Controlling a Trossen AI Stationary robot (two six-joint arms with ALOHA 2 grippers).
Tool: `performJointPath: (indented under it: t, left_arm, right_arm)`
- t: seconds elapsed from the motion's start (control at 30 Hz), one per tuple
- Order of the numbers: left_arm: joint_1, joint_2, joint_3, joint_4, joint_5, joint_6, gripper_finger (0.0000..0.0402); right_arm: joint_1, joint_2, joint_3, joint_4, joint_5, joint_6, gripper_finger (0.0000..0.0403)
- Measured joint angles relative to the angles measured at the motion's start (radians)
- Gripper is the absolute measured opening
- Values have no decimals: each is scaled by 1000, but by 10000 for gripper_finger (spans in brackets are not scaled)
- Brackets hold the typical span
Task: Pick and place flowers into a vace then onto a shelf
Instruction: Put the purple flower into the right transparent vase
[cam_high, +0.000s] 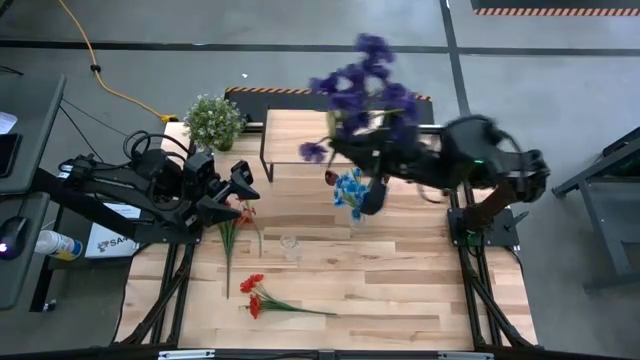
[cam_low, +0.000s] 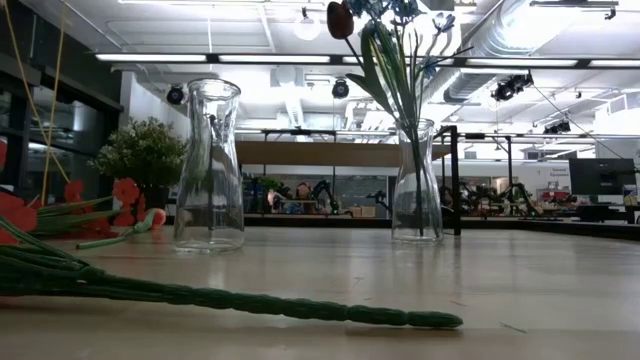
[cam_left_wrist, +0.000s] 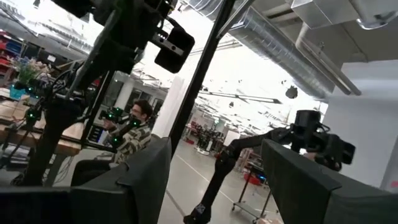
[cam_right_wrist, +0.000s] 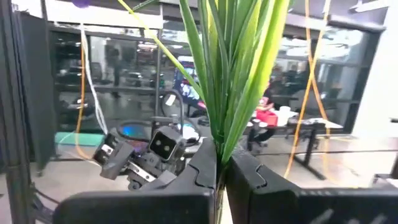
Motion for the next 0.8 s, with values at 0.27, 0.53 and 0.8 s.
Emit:
performJointPath:
  t: [0.27,0.53,0.8]
  left_arm:
    - [0,0,0,-5,0,1,284]
    - [0,0,0,-13,-1,2,281]
    - [0,0,0,-35,-1,3,283]
  right_arm:
    - [127,-73,0,-11,219,-132,3]
    - [227,-126,0,-108,418,-146,3]
    - [305,-192,0,-351,580,53,3]
